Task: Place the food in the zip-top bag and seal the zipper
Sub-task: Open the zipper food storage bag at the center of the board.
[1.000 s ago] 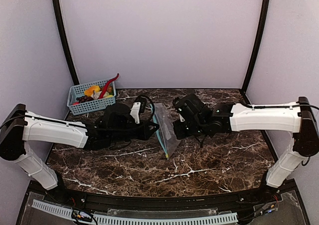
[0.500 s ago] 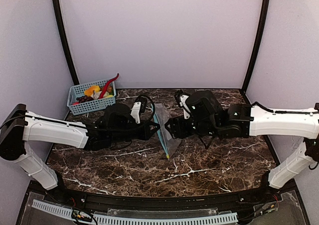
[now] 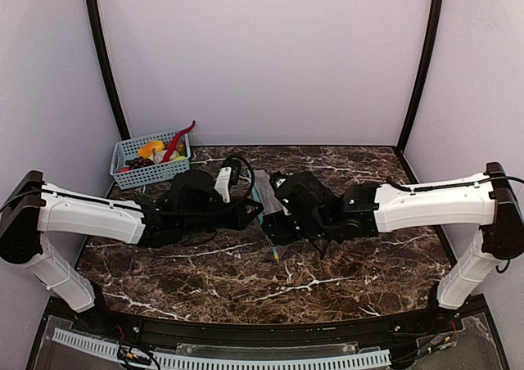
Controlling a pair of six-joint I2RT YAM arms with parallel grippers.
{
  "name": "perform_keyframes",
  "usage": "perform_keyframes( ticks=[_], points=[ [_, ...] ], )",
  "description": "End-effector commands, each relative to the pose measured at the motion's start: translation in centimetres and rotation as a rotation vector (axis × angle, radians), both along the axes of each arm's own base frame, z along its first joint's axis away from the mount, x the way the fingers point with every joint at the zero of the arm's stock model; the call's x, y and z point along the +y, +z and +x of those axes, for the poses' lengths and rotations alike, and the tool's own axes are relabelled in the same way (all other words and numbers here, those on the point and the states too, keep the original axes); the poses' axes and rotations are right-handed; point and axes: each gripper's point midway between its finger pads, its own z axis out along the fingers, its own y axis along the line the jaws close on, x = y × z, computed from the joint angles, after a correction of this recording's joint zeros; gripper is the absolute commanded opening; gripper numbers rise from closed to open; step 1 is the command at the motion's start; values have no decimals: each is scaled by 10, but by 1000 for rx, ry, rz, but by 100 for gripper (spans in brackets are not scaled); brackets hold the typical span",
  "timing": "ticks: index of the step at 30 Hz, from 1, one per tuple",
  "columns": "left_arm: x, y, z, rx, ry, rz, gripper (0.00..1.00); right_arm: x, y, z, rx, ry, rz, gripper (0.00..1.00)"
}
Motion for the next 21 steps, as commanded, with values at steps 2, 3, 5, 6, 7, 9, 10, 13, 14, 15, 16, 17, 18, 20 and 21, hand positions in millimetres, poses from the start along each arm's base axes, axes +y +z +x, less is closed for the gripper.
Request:
perform_keyframes(
  ticks=[2, 3, 5, 6, 7, 9, 10, 13, 14, 15, 16, 17, 18, 20, 21],
  points=[
    [-1, 7, -2, -9, -7, -10, 1, -10, 7, 15, -36, -142, -44, 75],
    [0, 7, -2, -9, -6, -4, 1, -12, 7, 15, -39, -153, -51, 75],
    [3, 6, -1, -12, 3, 9, 1, -17, 8, 16, -45, -165, -56, 75],
    [4, 5, -1, -13, 7, 13, 1, -18, 10, 16, -50, -167, -55, 75],
    [4, 4, -1, -14, 8, 20, 1, -20, 11, 17, -54, -175, -55, 75],
    [5, 3, -1, -12, 8, 22, 1, -24, 13, 17, -63, -185, -59, 75],
    [4, 4, -1, -12, 5, 17, 1, -26, 12, 18, -68, -192, -65, 75],
    [1, 6, -3, -6, -12, 2, 1, -29, 8, 22, -78, -208, -92, 75],
    [0, 6, -4, -6, -14, -1, 1, -30, 7, 24, -82, -215, -101, 75],
    [-2, 7, -6, -1, -30, -7, 1, -31, 6, 26, -85, -222, -110, 75],
    [-4, 7, -7, 1, -41, -10, 1, -32, 5, 27, -90, -228, -116, 75],
    [-6, 9, -9, 5, -57, -16, 1, -33, 5, 29, -93, -233, -120, 75],
    [-7, 8, -10, 10, -60, -21, 1, -34, 4, 32, -95, -235, -124, 75],
    [-9, 10, -11, 17, -74, -36, 1, -34, 3, 37, -104, -242, -136, 75],
    [-11, 11, -13, 21, -85, -42, 1, -34, 2, 39, -108, -243, -142, 75]
  ],
)
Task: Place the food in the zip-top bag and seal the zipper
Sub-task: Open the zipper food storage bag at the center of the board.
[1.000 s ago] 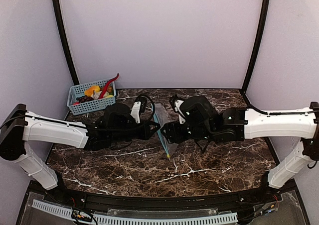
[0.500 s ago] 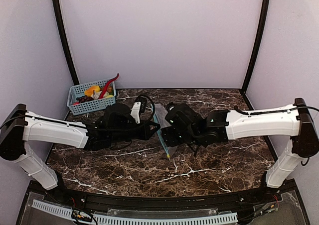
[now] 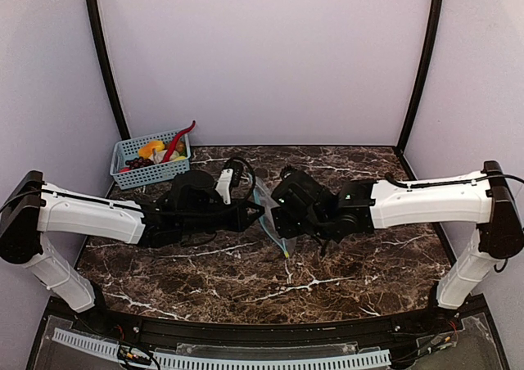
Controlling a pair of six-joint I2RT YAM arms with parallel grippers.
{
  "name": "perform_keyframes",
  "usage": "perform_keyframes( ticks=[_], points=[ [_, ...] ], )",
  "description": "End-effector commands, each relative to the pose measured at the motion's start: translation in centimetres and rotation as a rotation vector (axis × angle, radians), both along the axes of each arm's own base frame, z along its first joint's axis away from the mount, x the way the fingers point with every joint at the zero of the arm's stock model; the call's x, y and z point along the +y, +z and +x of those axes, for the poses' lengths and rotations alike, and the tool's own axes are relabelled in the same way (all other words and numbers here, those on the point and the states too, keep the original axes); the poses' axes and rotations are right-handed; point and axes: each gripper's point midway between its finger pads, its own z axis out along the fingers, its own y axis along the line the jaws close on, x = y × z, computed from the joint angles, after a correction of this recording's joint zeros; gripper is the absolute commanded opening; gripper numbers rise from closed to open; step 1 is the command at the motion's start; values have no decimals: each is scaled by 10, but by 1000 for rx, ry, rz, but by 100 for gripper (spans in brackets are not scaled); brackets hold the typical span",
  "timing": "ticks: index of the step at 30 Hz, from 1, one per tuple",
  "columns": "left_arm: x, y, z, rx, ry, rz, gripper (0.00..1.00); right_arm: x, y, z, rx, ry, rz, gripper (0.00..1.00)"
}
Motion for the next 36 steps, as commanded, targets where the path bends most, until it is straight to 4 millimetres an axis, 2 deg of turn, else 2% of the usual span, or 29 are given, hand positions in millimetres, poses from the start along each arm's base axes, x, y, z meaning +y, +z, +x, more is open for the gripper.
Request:
perform_keyframes(
  ticks=[1, 8, 13, 16, 20, 23, 28, 31, 34, 36],
  points=[
    [-9, 15, -7, 5, -52, -54, 1, -1, 2, 16, -41, -35, -30, 75],
    [-15, 19, -12, 14, -84, -86, 1, 7, -10, 32, -44, -16, -39, 74],
    [-13, 18, -13, 10, -86, -76, 1, -5, -21, 48, -40, -70, -66, 68],
    [0, 10, -10, 3, -45, -9, 1, -21, -19, 54, -44, -113, -77, 58],
    [35, -11, -1, -21, 80, 152, 1, -42, -10, 57, -63, -166, -95, 51],
    [53, -19, 4, -35, 143, 230, 1, -53, -7, 58, -66, -194, -105, 45],
    [71, -32, 6, -35, 192, 340, 1, -63, -3, 56, -58, -233, -117, 42],
    [71, -33, 7, -35, 193, 338, 1, -57, -4, 53, -35, -210, -95, 42],
    [54, -28, 3, -34, 129, 272, 1, -38, -4, 49, -7, -105, -69, 44],
    [42, -26, -1, -21, 86, 222, 1, -19, -5, 41, 21, 6, -28, 47]
  ],
)
